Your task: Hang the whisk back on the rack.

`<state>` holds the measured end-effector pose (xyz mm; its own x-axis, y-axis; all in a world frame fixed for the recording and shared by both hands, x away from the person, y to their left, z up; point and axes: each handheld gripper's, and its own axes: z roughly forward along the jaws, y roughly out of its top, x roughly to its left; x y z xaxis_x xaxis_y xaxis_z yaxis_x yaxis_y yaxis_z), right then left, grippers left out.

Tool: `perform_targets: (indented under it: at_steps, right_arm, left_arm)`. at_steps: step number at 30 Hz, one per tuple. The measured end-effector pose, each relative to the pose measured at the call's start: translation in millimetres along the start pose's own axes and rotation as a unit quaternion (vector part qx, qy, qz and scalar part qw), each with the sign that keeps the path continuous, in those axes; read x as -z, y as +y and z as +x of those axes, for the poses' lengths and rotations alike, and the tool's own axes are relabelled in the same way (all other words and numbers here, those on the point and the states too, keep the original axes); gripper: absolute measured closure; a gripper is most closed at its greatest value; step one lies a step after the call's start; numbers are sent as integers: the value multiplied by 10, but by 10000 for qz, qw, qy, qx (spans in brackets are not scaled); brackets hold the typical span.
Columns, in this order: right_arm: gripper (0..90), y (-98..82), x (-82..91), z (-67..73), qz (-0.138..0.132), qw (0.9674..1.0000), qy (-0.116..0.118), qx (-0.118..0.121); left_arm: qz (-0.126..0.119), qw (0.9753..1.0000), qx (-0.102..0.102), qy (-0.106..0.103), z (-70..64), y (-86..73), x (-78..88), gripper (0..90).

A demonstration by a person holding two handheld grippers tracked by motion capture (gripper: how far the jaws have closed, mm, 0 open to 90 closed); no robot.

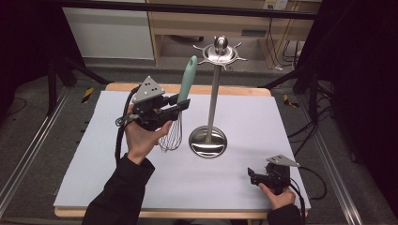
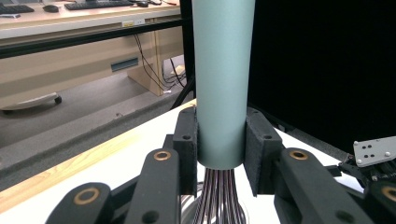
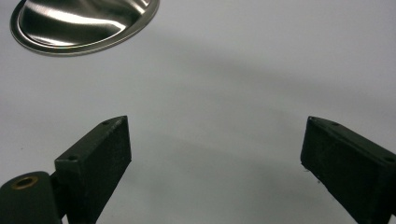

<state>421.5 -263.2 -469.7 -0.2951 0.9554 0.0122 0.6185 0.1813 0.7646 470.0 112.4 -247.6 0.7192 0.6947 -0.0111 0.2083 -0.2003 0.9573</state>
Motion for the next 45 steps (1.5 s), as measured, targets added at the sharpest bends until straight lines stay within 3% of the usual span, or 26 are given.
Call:
perform_targets:
  at_steps: [18, 45]
  right_arm:
    - [90, 1, 0, -1, -4, 10000, 26, 5]
    - [89, -2, 3, -11, -9, 10000, 44, -65]
  left_arm:
    - [211, 9997, -82, 44, -29, 41, -163, 690]
    - [220, 9996, -127, 137, -26, 9, -481, 687]
